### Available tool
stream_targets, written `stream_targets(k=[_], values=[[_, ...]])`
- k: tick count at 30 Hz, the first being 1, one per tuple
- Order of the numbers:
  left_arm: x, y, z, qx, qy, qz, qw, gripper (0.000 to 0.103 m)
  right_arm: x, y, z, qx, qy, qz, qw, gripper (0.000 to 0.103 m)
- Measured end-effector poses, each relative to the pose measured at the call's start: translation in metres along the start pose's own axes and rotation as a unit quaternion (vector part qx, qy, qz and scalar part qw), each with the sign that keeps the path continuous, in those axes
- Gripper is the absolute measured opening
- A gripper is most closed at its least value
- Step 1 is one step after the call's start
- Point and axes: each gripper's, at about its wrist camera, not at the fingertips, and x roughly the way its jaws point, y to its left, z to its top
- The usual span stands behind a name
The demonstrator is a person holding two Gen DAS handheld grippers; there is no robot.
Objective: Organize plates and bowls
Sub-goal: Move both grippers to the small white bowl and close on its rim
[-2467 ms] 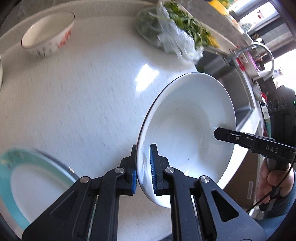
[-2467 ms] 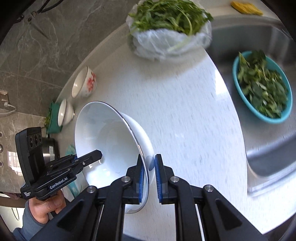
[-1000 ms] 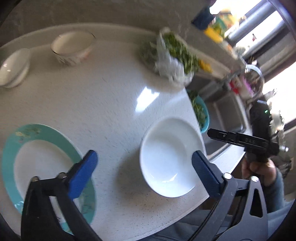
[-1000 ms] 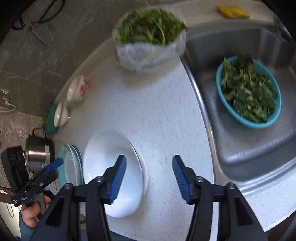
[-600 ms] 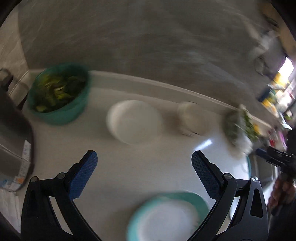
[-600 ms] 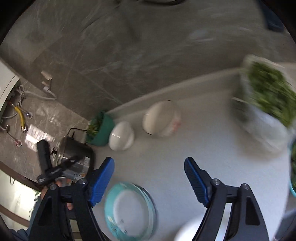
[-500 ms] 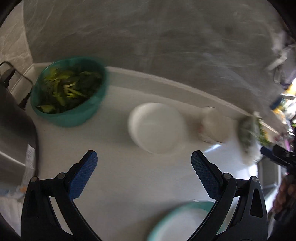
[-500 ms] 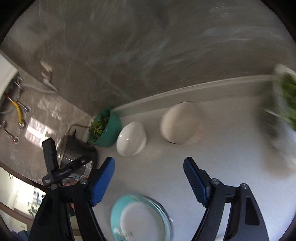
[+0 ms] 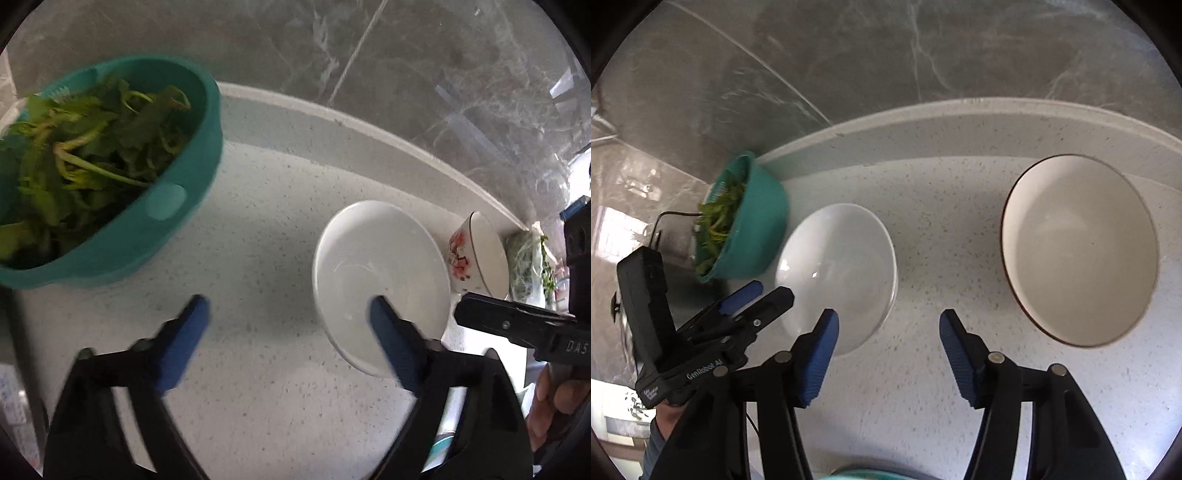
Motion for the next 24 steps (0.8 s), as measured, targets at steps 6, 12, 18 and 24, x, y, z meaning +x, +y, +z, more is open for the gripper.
stream_targets(k=[6,12,18,24], values=[[0.025,0.007,0.004,0.008,0.016,-0.018,0.9997,0.043,0.025,0.006,0.005,-0.001,0.011,-0.013,1.000,0.051],[0.035,-0.003,0.012,0.036,0.023,-0.024,0.9988,0.020,0.044,0.011,0.012,-0.002,0.021,-0.022,1.000,0.015],[0.043,-0.013,0.009,0.042,0.036,-0.035,0.9979,0.009,0.051,0.008,0.014,0.002,0.024,-0.018,1.000,0.011],[0.046,-0.017,0.009,0.038,0.038,-0.034,0.9980,0.009,0.050,0.001,0.014,0.022,0.024,-0.010,0.999,0.011]])
